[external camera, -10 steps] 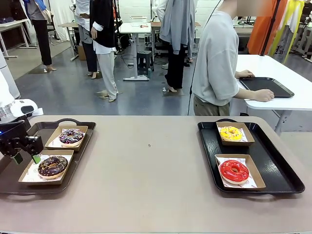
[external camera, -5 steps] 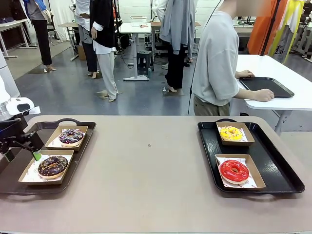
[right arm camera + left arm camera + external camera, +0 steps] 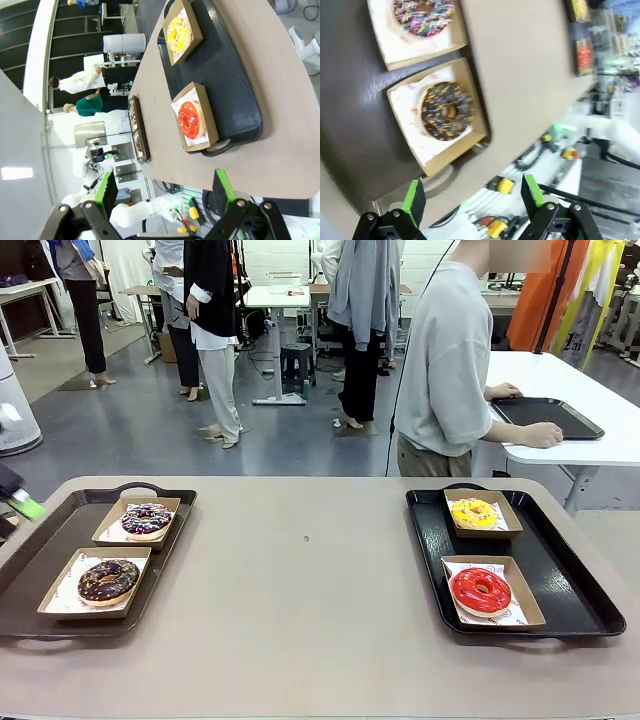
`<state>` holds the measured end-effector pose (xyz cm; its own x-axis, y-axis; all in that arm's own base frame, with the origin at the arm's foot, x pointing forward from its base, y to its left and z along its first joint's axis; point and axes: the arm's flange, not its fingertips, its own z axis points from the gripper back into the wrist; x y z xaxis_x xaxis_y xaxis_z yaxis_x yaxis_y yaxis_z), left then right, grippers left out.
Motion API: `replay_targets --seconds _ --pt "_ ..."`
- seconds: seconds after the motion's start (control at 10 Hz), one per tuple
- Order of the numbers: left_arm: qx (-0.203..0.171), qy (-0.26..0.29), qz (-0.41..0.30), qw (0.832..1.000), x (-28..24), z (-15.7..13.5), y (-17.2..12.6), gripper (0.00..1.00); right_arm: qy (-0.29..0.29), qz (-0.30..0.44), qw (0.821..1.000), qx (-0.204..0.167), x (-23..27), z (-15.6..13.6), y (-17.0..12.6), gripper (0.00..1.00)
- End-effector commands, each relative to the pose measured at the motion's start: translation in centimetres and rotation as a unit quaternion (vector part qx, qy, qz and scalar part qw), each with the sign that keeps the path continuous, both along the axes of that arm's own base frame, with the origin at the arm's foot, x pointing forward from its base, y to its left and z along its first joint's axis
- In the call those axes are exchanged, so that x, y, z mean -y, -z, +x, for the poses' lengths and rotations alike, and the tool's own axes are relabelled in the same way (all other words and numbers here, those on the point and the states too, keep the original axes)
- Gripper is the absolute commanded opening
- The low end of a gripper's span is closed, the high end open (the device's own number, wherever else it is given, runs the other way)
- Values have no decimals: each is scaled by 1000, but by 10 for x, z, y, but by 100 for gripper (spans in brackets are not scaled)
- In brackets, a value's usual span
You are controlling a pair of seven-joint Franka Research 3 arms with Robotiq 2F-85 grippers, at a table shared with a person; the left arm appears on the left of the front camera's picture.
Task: Individually package the donuts and arrange them on the tray.
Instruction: Place the picked Paper togo box on the Handle tray.
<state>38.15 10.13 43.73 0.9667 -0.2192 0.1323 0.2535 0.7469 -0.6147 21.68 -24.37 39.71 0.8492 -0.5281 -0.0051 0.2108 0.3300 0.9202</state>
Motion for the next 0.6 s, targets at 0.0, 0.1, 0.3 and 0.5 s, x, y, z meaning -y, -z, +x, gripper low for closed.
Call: replay_targets --seconds 0.0,0.1,0.3,0.5 --pt "-46 4 -145 988 -53 26 -4 100 -1 4 1000 2 0 -1 0 100" --pt "-43 -19 -196 979 -76 31 -4 100 -1 4 1000 2 0 -1 0 100" --pt "-42 -67 -290 954 -132 24 5 100 -1 4 1000 2 0 -1 0 100" --pt "-35 -103 -318 942 -169 7 20 100 -1 4 1000 2 0 -1 0 100"
